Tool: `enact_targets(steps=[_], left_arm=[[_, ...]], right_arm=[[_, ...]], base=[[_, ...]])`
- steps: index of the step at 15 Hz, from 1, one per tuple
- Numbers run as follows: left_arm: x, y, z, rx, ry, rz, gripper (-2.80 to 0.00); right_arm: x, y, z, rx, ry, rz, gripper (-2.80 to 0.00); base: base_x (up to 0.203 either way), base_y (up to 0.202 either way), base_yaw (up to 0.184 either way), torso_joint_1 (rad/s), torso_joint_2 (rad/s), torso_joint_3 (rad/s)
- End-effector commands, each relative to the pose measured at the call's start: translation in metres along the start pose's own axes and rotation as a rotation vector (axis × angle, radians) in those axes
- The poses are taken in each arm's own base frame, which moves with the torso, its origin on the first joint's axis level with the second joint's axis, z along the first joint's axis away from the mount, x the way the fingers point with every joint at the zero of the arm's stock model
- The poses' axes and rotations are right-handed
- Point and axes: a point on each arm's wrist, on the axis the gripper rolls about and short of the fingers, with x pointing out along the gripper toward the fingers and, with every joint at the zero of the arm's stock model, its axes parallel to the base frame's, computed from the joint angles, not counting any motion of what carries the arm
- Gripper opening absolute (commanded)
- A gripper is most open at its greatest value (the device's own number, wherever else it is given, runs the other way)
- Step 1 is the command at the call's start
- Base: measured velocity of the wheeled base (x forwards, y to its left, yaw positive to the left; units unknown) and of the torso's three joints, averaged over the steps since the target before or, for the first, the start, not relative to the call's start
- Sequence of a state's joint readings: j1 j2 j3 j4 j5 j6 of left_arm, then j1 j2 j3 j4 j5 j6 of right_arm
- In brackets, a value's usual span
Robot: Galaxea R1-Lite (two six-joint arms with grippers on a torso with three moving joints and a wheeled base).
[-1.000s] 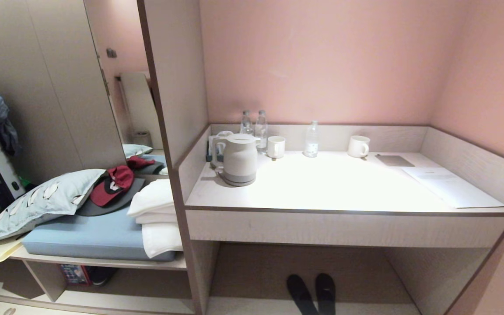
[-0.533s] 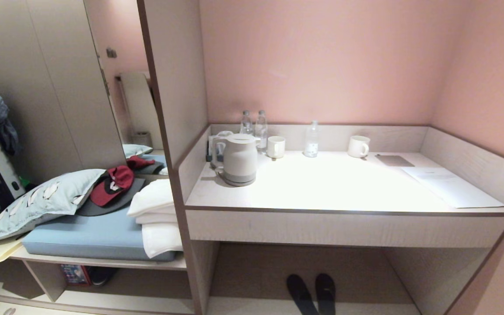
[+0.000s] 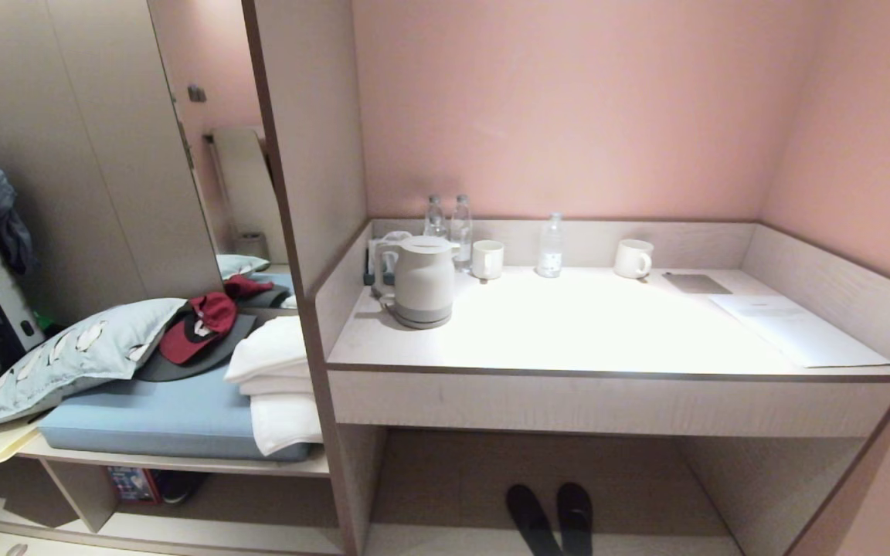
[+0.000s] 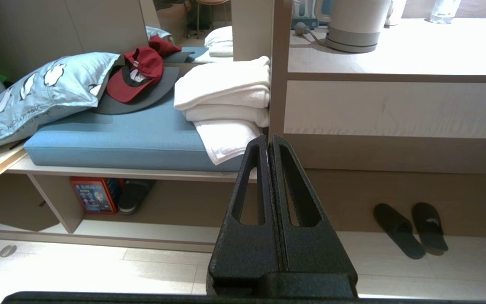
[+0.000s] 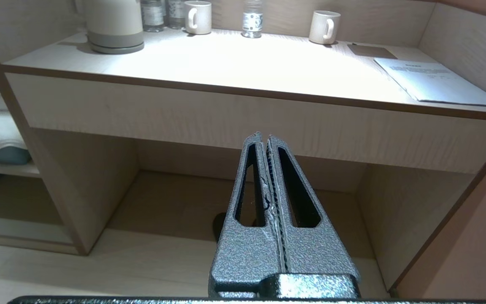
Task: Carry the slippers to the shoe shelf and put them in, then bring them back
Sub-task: Pick up the slippers on the floor
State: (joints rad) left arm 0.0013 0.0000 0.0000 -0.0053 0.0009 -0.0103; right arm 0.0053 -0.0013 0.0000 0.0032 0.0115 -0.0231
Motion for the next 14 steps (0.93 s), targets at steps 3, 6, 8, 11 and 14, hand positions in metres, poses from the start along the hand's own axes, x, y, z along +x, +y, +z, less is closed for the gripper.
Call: enact_targets(steps=[3,6,8,11,14], left_arm=[[0.0000,0.0000,0.0001,0.000,-0.001,0.001,-2.80],[0.0000,0.0000,0.0001,0.000,-0.001,0.001,-2.80],[0.0000,0.0000,0.0001,0.000,0.000,0.001,-2.80],[0.0000,0.0000,0.0001,0.000,-0.001,0.001,-2.80],[0.0000,0.0000,0.0001,0.000,-0.001,0.001,-2.80]], right_arm=[[0.0001,0.0000,0.0000,0.005,0.001,0.002,-2.80],[0.0001,0.0000,0.0000,0.006,0.001,0.000,-2.80],[0.0002,0.0000,0.0001,0.007,0.002,0.000,-2.80],[0.0001,-0.0001,0.0000,0.015,0.001,-0.003,-2.80],[0.0001,-0.0001,0.0000,0.015,0.001,-0.005,-2.80]], base=[[0.000,0.000,0.000,-0.008,0.02,0.014],[0.000,0.000,0.000,-0.173,0.40,0.211],[0.000,0.000,0.000,-0.214,0.50,0.286],[0.000,0.000,0.000,-0.212,0.51,0.296],[0.000,0.000,0.000,-0.208,0.51,0.300]])
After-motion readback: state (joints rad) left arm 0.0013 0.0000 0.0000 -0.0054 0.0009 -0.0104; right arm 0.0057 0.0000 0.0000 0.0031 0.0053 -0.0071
